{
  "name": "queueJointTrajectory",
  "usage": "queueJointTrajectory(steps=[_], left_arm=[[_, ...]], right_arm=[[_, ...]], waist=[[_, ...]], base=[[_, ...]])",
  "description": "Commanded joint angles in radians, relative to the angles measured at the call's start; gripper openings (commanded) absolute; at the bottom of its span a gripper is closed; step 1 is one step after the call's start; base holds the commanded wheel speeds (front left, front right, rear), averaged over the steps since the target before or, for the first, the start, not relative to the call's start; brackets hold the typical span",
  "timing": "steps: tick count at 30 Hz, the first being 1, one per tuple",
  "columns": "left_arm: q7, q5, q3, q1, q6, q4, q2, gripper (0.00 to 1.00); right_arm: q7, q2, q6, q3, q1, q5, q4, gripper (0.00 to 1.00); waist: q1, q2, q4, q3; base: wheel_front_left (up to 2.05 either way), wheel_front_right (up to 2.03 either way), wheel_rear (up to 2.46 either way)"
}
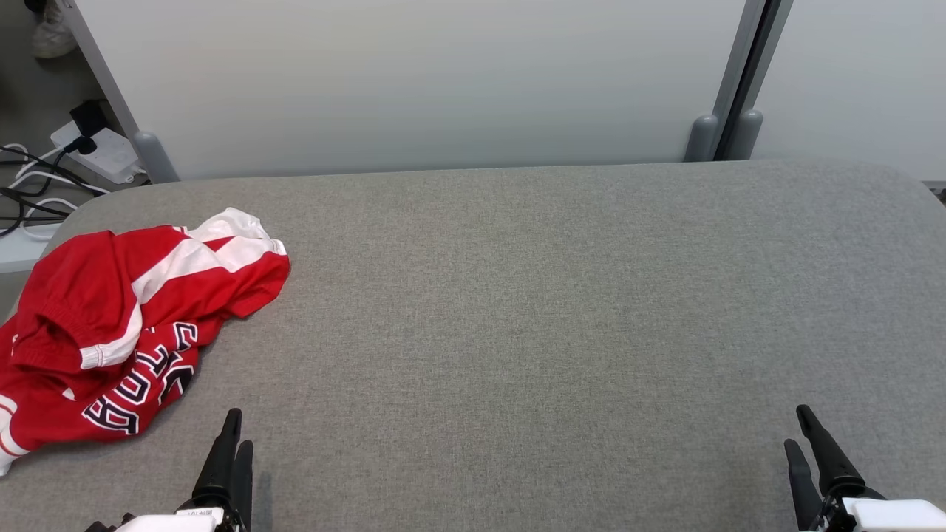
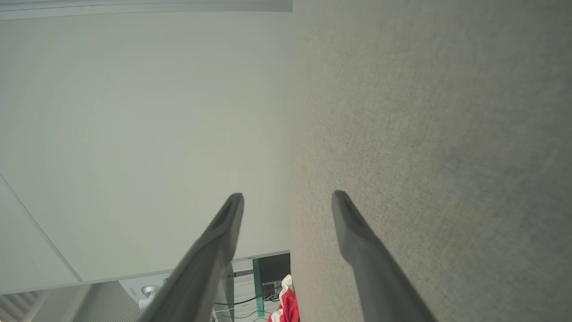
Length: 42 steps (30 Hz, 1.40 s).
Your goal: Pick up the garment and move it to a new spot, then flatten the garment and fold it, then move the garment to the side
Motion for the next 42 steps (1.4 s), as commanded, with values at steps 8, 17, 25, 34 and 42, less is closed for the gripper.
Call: queueJointTrajectory(steps=[8, 17, 25, 34, 42], left_arm=[[-0.030, 0.021, -0.018, -0.033, -0.002, -0.047, 0.016, 1.00], [-0.059, 0.134, -0.030, -0.036, -0.003, -0.069, 0.018, 1.00], [-0.082, 0.271, -0.024, -0.037, -0.003, -0.091, 0.016, 1.00], [-0.108, 0.402, -0.043, -0.039, 0.012, -0.119, 0.017, 1.00], [-0.132, 0.512, -0.061, -0.039, 0.028, -0.142, 0.019, 1.00]], right_arm=[[-0.028, -0.019, 0.000, 0.033, -0.030, -0.015, -0.045, 1.00], [-0.061, -0.033, 0.000, 0.074, -0.041, -0.089, -0.057, 1.00], [-0.085, -0.035, 0.000, 0.106, -0.049, -0.211, -0.066, 1.00], [-0.111, -0.043, 0.000, 0.147, -0.058, -0.351, -0.082, 1.00], [-0.134, -0.049, 0.001, 0.179, -0.061, -0.449, -0.094, 1.00]], waist=[[0.0001, 0.0000, -0.002, -0.012], [0.0000, 0.0000, -0.002, -0.018], [0.0000, 0.0000, -0.003, -0.024], [0.0000, 0.0000, -0.003, -0.031], [0.0000, 0.0000, -0.004, -0.039]], base=[[0.00, 0.00, 0.00], [0.00, 0.00, 0.00], [0.00, 0.00, 0.00], [0.00, 0.00, 0.00], [0.00, 0.00, 0.00]])
